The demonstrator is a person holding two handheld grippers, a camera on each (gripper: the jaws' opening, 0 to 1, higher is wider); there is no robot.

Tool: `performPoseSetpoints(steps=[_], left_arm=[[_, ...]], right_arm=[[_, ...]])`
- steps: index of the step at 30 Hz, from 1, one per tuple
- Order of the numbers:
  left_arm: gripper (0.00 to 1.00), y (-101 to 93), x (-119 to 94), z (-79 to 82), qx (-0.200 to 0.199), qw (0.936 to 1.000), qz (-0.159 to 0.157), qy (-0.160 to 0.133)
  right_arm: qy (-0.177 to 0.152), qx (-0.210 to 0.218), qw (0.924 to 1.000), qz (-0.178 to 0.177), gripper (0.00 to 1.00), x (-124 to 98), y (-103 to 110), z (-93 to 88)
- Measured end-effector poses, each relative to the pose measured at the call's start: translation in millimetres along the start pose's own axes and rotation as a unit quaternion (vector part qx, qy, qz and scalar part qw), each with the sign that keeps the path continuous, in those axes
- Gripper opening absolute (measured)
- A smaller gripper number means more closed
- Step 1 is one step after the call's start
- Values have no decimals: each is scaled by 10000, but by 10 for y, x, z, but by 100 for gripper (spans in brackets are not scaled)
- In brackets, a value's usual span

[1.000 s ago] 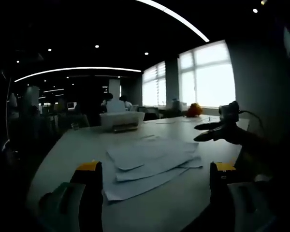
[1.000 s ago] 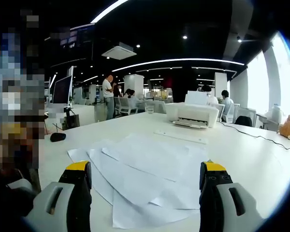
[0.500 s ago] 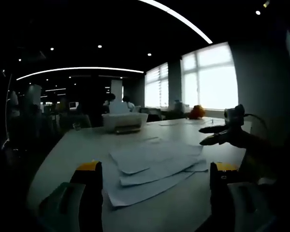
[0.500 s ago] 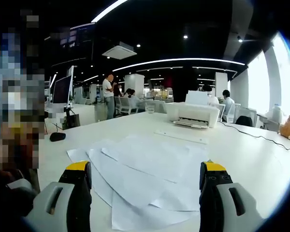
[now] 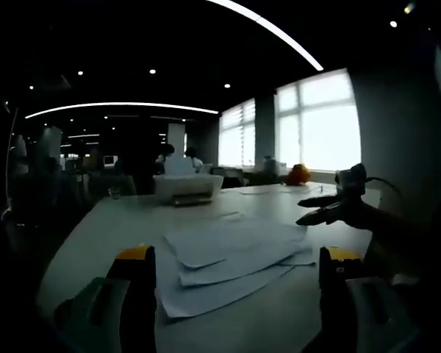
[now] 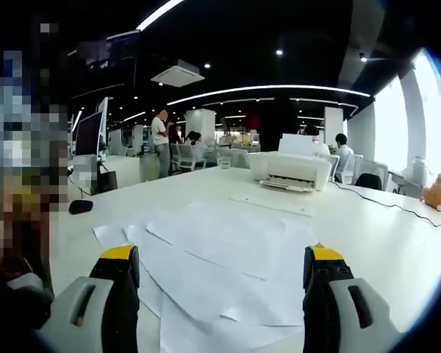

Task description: Organize the stack of printing papers by aligning and flattening the scattered papers on the table

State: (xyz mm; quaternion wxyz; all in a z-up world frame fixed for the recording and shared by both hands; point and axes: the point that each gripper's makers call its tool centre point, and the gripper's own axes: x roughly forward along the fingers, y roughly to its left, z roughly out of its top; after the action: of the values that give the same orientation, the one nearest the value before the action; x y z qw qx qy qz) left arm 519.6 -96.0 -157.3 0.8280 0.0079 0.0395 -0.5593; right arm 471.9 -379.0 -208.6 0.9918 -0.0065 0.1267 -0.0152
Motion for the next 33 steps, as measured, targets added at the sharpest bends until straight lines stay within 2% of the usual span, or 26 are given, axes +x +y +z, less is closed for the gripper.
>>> performPoseSetpoints(steps=[13,24,33], left_arm=[[94,-40,0,-34,36,10000,-45,42],[94,-107,-5,20,94,9999,-135,22],[94,-164,-13,-26,86,9997,-200,80]], right_arm=[[193,68,9998,90,87,217,92,-123],[192,40,9998,47,87,414,40,-103],[363,48,9993,-12,87,515,-3,-233]])
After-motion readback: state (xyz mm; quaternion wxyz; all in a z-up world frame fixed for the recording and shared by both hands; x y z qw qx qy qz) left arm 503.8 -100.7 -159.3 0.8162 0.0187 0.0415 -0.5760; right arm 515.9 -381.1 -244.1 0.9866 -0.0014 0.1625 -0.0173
